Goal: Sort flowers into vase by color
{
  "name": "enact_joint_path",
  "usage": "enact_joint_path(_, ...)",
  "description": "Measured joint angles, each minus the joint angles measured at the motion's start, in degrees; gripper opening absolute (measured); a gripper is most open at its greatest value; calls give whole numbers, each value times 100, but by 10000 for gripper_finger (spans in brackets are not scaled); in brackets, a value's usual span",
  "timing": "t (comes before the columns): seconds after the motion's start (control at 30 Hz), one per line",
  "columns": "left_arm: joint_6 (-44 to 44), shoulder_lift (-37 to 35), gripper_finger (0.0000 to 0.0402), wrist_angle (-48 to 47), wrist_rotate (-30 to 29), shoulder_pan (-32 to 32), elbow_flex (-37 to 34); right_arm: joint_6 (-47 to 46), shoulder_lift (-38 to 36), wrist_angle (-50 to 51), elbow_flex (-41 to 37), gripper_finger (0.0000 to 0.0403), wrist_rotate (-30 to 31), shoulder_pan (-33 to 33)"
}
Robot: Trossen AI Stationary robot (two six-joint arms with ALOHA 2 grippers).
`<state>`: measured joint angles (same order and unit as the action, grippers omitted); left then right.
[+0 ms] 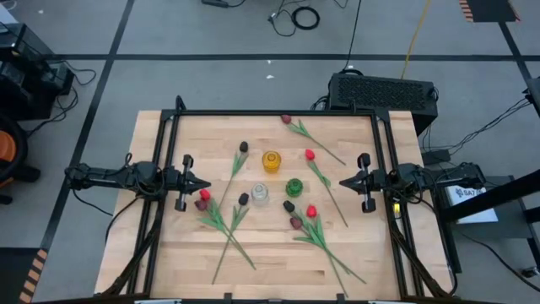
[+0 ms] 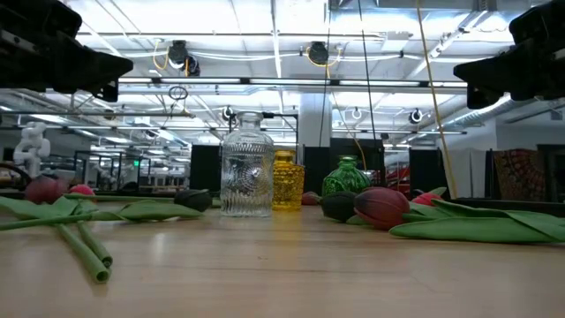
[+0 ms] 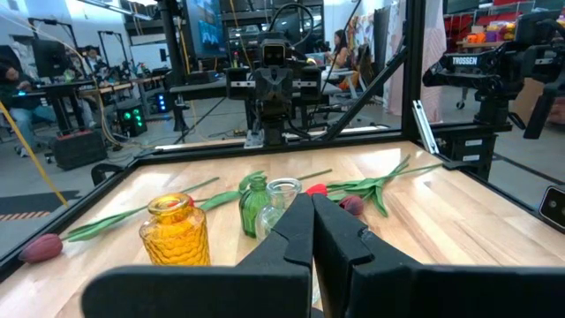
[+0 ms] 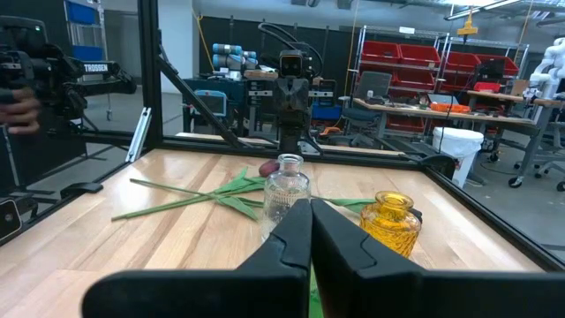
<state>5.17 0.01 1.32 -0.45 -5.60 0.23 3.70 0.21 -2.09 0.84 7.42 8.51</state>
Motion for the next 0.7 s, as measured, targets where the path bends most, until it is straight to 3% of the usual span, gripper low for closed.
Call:
enact_joint_path(0.37,120,1,2,17,-36,0,2,-1,-2,-2,-1,0,0,2)
enact_joint_path(0.7,-476,1,2,-7,-110,-1,1,-1,-2,-2,-1,0,0,2)
